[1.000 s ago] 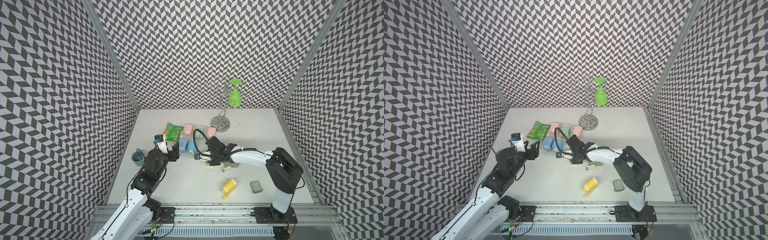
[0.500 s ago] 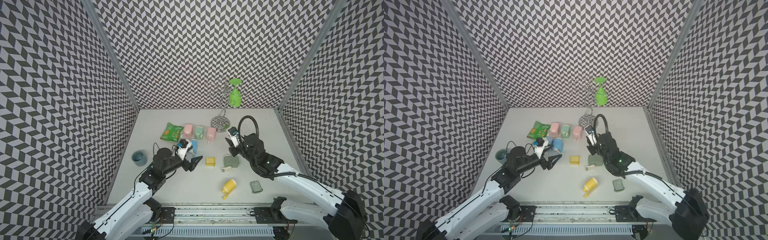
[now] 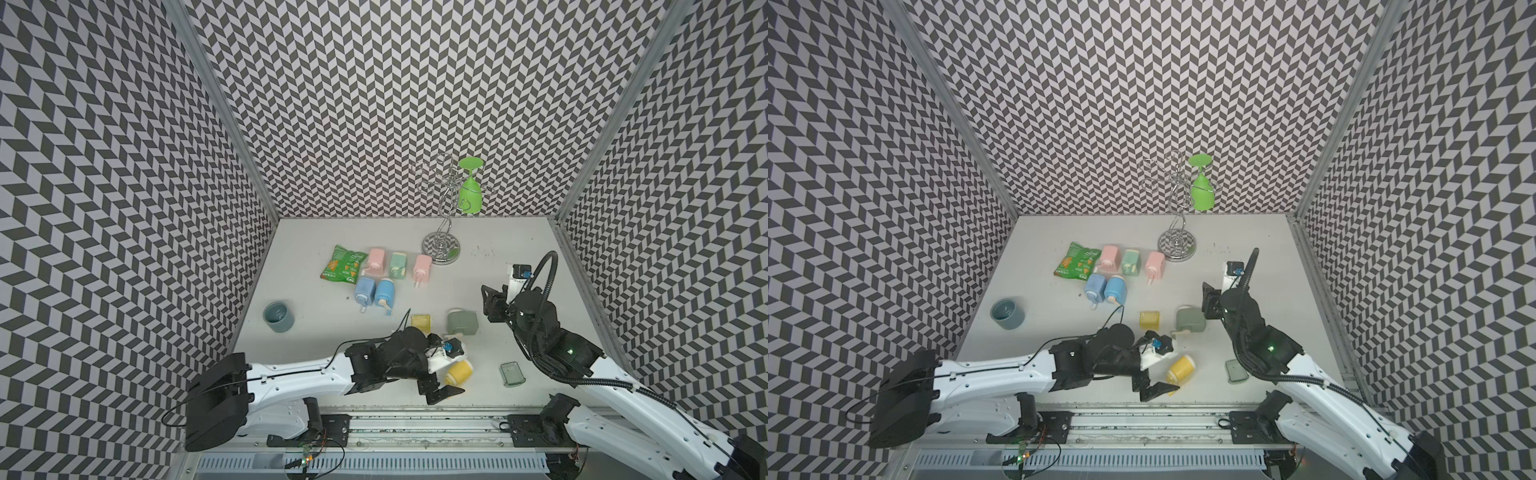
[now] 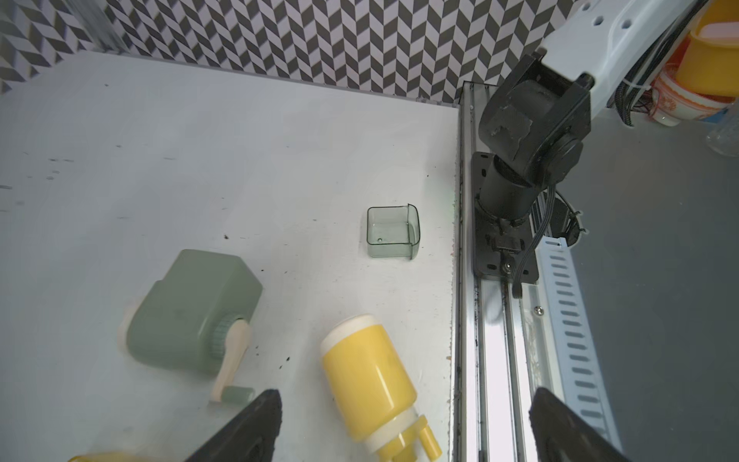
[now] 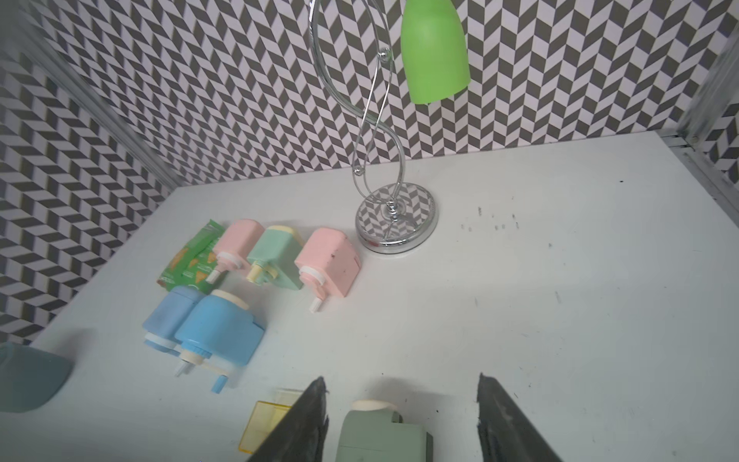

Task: Put the tray back into the pencil sharpener
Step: Pick up the pencil sharpener from the center of the board.

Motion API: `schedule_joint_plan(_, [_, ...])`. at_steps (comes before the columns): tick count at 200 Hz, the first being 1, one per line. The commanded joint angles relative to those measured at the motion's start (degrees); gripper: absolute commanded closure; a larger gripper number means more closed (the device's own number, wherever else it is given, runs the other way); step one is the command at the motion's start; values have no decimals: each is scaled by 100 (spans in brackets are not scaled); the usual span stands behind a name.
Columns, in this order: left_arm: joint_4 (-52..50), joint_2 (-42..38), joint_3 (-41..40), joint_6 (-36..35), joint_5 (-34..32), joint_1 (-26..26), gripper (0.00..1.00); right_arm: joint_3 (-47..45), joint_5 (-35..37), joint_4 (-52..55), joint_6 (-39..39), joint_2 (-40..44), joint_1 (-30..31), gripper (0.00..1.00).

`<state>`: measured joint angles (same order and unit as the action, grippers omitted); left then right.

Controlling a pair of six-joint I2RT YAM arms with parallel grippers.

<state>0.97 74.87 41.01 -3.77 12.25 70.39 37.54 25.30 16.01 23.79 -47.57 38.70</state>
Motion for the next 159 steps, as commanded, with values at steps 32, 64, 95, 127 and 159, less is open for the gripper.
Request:
schedule_joint_plan(32, [-1398, 1776, 1521, 851, -1222, 397, 2, 205, 504, 517, 630, 292, -70, 37])
schedule_joint_plan(64, [-1366, 2045, 1689, 1096, -1486, 397, 3, 131, 527, 619, 644, 570, -91, 37])
schedule_joint_plan(95, [-1521, 2214, 1794, 1170, -1585, 379, 5, 78, 609, 649, 599, 712, -99, 37])
schedule_joint_plan(127, [-1648, 2184, 1720, 1300, -1513, 319, 19, -10, 623, 631, 593, 767, -105, 37])
schedule_joint_plan(159, [-1576, 2055, 1518, 1239, -1254, 292, 31, -22, 592, 597, 558, 715, -108, 37])
